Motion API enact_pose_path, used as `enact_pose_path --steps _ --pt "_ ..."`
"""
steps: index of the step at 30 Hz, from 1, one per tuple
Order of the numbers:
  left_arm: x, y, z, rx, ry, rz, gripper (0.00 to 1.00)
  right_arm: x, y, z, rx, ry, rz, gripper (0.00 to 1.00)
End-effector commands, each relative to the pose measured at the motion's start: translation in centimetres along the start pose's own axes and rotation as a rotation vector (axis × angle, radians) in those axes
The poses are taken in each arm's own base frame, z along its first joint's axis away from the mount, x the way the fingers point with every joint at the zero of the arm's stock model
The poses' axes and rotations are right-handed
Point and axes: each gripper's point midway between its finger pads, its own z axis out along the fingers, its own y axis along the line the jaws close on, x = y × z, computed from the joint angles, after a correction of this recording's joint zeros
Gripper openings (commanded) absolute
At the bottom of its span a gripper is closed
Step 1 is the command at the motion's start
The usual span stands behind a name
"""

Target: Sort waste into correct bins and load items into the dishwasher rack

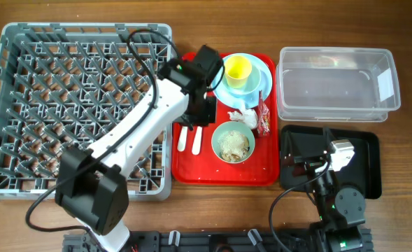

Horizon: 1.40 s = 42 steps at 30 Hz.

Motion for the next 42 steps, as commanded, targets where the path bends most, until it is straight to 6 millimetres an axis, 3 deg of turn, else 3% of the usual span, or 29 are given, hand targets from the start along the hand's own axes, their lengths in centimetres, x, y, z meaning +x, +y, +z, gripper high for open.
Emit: enact_pose_path --steps 1,6,10,23,36,42 --pt "0.5 1.3 2.8 -0.051 0.003 -0.044 0.22 -0.1 0.1 0.0 -0.008 -0.005 -0.002 1.00" --pt "-0.3 1.1 4.9 -0.021 -0.050 -0.041 0.22 -0.1 0.1 0.0 -0.007 -0.005 -0.002 1.00" --pt "-0.7 1.1 6.0 -0.008 -0.081 -0.039 0.15 -0.1 0.1 0.0 -0.007 -0.005 -0.002 1.00" --pt "-1.0 1.8 9.0 -0.009 -0.156 -0.037 0.18 -0.1 0.1 0.0 -0.007 -0.005 -0.002 1.00" --pt "-1.4 1.7 10.3 0.020 -0.207 -0.035 0.18 -0.1 0.1 0.0 -0.007 -0.005 -0.002 1.00" --pt "-0.6 2.1 11.3 0.017 -0.201 -0.034 0.18 -0.1 0.1 0.0 -0.007 -0.004 -0.002 1.00"
